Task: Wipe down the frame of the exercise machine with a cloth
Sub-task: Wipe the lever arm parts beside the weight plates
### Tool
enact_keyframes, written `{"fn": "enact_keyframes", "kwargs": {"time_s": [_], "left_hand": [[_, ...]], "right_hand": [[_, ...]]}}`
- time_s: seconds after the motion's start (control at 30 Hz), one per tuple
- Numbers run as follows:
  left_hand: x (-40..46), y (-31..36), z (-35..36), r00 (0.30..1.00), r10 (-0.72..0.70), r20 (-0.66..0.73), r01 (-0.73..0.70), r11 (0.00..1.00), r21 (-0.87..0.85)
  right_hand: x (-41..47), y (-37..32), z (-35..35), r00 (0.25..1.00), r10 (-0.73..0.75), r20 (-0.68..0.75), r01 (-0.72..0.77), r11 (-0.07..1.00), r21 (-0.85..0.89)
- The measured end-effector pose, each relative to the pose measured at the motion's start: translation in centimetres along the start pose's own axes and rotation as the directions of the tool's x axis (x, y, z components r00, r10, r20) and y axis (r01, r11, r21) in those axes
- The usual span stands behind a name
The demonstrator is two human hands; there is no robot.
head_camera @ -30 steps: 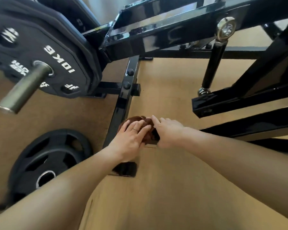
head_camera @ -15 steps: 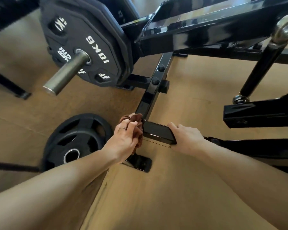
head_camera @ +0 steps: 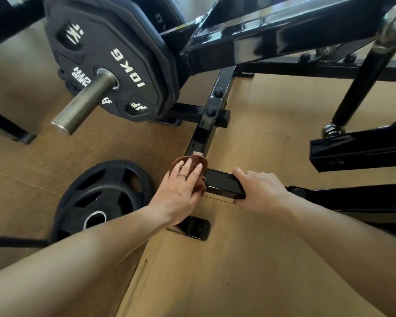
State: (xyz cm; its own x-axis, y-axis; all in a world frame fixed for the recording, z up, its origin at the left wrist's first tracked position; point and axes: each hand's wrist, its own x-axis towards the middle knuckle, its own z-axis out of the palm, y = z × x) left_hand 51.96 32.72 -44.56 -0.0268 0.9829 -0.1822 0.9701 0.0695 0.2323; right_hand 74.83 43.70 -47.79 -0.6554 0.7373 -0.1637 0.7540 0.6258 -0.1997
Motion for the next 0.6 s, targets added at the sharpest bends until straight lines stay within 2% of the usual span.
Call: {"fn": "enact_keyframes", "kwargs": {"time_s": [0.13, 0.2, 0.3, 0.47, 0.6], "left_hand": [[4.9, -1.1, -0.4, 0.998, 0.065, -0.025, -0.066, 0.997, -0.044], [7.8, -0.9, -0.8, 0.998, 0.032, -0.054, -0.038, 0.993, -0.115], [10.5, 0.5, -0.9, 0.994, -0.034, -0.108, 0.021, 0.993, -0.112], [5.0, -1.0, -0.2, 0.991, 0.026, -0.129, -0.058, 0.966, -0.253], [0.1, -2.0, 1.1, 0.986, 0.122, -0.113, -0.139, 0.978, -0.154]], "right_hand": [[0.4, 0.1, 0.2, 1.000, -0.014, -0.003, 0.014, 1.000, 0.000], [0.5, 0.2, 0.4, 1.000, -0.020, -0.009, 0.020, 1.000, -0.007], [0.6, 0.2, 0.5, 1.000, -0.016, 0.003, 0.016, 1.000, 0.010], [0.0, -0.1, 0.5, 1.000, 0.006, -0.025, -0.006, 1.000, -0.002], [-0.1, -0.6, 1.0, 0.994, 0.017, -0.111, -0.022, 0.999, -0.042]]}}
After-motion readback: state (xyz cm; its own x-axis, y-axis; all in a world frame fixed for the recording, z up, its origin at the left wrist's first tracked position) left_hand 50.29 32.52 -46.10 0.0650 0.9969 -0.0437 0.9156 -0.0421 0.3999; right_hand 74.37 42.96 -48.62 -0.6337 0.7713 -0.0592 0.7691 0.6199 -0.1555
